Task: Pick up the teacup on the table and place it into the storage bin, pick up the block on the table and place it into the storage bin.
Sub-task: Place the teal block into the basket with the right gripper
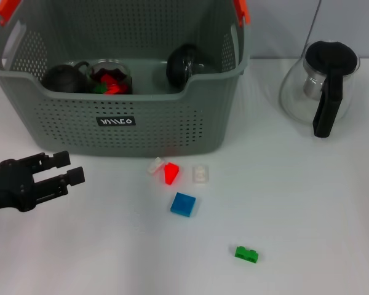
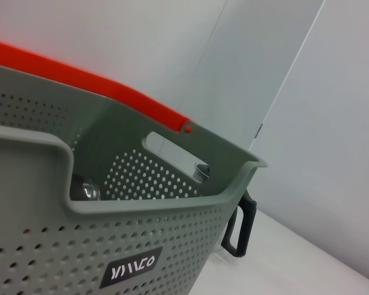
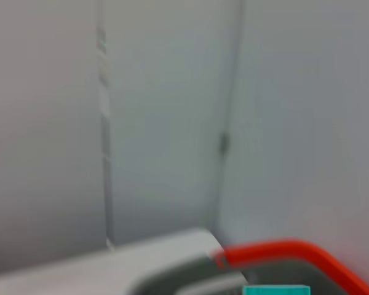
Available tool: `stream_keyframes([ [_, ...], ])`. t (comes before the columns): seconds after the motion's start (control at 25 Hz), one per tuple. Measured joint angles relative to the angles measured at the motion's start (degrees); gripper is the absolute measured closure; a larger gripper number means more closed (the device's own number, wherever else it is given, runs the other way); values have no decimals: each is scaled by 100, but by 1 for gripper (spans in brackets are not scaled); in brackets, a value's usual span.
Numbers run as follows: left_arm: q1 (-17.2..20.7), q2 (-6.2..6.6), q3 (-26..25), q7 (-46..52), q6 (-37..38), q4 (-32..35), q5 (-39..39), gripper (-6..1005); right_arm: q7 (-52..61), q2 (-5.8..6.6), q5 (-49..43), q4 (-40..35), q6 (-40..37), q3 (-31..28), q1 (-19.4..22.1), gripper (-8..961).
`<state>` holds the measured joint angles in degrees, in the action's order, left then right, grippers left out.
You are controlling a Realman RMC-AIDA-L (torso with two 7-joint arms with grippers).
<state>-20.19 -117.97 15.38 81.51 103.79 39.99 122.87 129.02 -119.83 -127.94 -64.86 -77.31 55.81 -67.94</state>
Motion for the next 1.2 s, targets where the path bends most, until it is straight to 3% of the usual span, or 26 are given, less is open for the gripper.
stream_keyframes([
  [0.08, 1, -3, 0, 3, 1, -5, 4, 359, 325, -71, -515, 144, 417, 409, -188, 534],
  [0.24, 15, -7, 0, 4, 1, -10, 0, 359, 794, -59, -729, 880, 1483, 1400, -396, 533],
  [0.4, 14, -26, 0, 5, -27, -16, 28, 359, 898, -53, -869, 2144, 2345, 1792, -832, 532],
  [0.44, 17, -31, 0, 5, -46, -18, 29, 359, 873, -60, -902, 2808, 2766, 1941, -1048, 532],
  [0.6, 38, -44, 2, 5, -124, -19, 35, 359, 863, -91, -880, 3380, 3361, 2224, -1181, 534],
  [0.8, 40, -57, 17, 5, -190, -19, 36, 359, 854, -129, -222, 3760, 4196, 3047, -1151, 536],
  [1.2, -1, -68, 53, -14, -295, -87, 35, 359, 852, -169, 484, 4139, 4825, 3792, -1079, 530],
])
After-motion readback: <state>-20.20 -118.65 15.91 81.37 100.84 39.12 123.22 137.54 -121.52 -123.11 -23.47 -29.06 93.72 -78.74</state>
